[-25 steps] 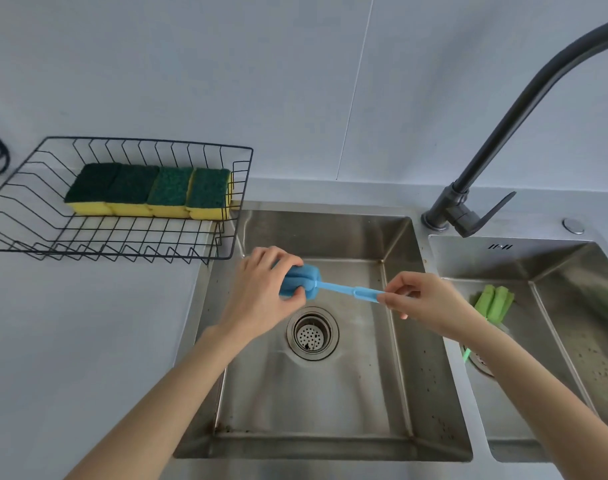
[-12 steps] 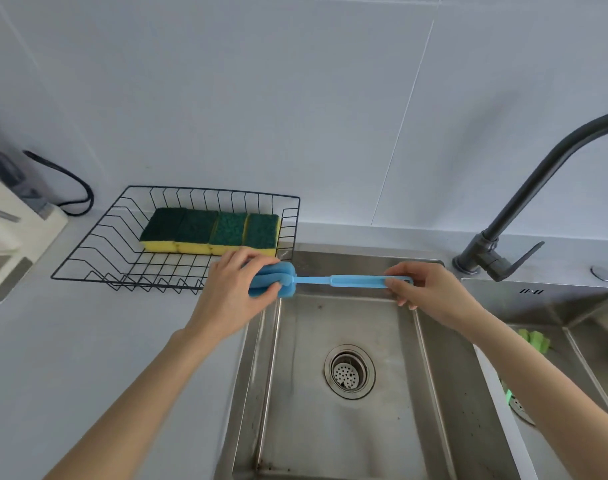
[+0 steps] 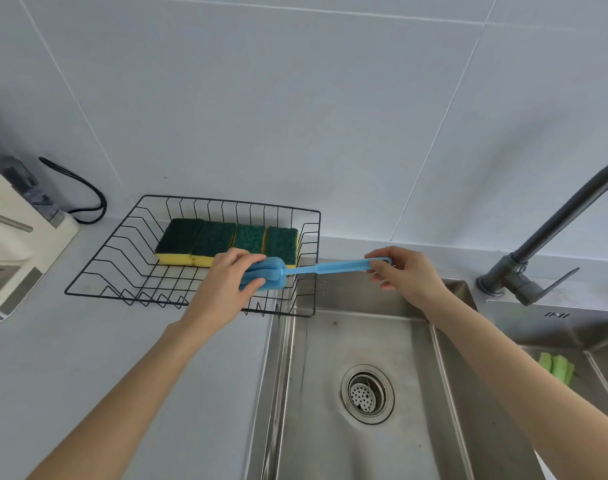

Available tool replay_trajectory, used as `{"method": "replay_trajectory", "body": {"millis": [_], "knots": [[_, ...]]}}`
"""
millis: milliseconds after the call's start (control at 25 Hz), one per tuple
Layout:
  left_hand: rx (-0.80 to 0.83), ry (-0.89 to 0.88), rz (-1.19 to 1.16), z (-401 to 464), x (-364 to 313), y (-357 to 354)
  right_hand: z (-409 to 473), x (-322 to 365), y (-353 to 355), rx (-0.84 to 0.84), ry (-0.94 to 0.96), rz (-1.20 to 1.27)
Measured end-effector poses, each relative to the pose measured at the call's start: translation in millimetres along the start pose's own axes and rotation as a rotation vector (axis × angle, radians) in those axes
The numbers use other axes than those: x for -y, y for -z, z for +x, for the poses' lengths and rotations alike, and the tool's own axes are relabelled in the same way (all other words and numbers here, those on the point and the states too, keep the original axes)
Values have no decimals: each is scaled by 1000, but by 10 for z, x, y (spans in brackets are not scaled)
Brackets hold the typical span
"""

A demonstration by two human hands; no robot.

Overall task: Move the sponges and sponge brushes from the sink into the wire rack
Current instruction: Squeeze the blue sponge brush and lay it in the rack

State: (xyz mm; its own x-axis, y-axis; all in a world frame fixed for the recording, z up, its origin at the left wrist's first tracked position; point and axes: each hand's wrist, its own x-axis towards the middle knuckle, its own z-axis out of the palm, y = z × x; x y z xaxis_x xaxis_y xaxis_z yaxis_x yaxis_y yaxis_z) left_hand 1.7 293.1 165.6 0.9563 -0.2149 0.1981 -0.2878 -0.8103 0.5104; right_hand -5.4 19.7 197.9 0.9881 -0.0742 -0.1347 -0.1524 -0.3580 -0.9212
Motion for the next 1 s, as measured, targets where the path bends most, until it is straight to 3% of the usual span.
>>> {"method": "replay_trajectory", "body": {"millis": [360,1000], "knots": [[142,130,-20,332,249,-280,417,-62,-205,-74,-129,119],[249,249,50,458,378,-454,514,-208,-358,-20,-207,41]]}}
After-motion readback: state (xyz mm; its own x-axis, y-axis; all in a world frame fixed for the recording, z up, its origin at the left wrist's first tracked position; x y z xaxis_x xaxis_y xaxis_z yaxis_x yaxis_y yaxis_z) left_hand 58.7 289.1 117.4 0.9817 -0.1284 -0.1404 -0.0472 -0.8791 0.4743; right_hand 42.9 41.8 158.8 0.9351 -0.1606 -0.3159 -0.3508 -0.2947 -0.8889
